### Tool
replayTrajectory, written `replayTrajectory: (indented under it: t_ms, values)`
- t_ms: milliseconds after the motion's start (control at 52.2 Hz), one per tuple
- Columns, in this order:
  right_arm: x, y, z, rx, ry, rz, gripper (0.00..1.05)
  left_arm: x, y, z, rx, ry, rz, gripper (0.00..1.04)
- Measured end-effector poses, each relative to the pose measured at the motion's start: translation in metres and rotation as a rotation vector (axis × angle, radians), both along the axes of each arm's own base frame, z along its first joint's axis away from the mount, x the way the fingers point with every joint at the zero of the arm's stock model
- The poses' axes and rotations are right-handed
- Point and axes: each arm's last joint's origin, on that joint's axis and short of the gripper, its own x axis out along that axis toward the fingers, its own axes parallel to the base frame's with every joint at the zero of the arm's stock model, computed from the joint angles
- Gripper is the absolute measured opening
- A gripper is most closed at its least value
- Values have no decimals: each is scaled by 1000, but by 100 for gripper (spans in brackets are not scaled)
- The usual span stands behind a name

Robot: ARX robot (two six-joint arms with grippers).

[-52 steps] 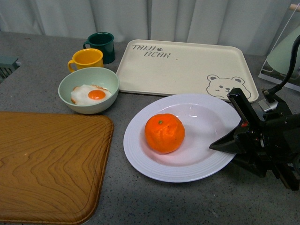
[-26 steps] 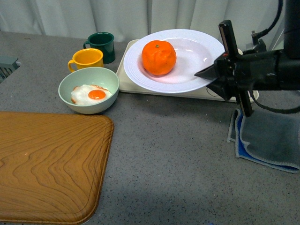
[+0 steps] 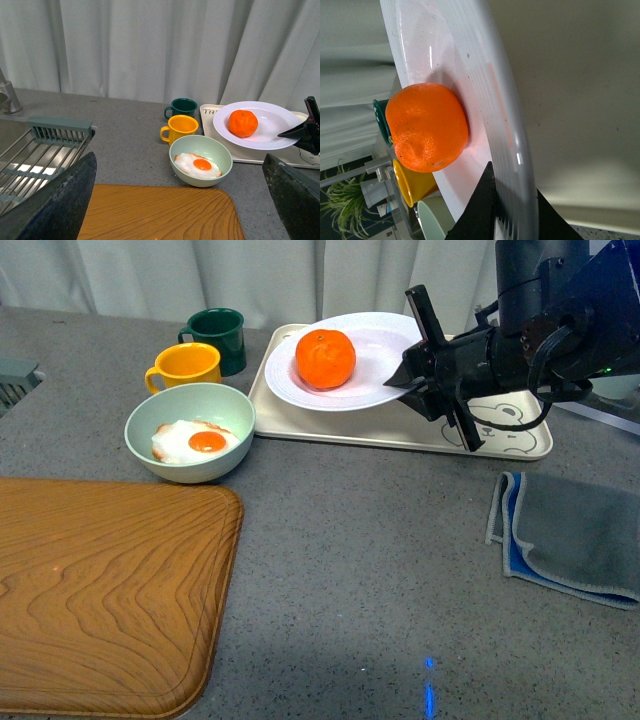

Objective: Place orange and plate with both arms

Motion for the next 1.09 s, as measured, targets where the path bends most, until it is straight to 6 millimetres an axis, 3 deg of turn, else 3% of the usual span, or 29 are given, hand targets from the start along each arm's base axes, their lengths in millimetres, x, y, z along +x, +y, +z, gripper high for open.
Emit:
replayTrajectory:
  t_ms: [134, 364, 460, 536, 613, 709, 747, 804, 1092]
  values:
    - [3, -1, 1, -40, -1, 10, 18, 0, 0, 0, 0, 0, 0, 98]
    - [-5, -14, 4, -143, -60, 35, 62, 0, 0, 0, 0, 0, 0, 98]
    - [-18, -18, 26, -234, -167, 83, 82, 0, 0, 0, 0, 0, 0, 98]
    - [-33, -20, 57, -268, -296, 150, 97, 0, 0, 0, 0, 0, 0, 98]
    - [-46, -20, 73, -319, -392, 160, 94, 0, 0, 0, 0, 0, 0, 98]
    - [-65, -26, 81, -697, -740, -53, 78, 0, 0, 0, 0, 0, -3, 98]
    - [-84, -34, 81, -870, -840, -134, 69, 0, 0, 0, 0, 0, -2, 98]
    - [-102, -44, 82, -982, -895, -181, 61, 0, 0, 0, 0, 0, 0, 98]
    - [-174, -81, 97, -1139, -957, -172, 16, 0, 0, 0, 0, 0, -1, 98]
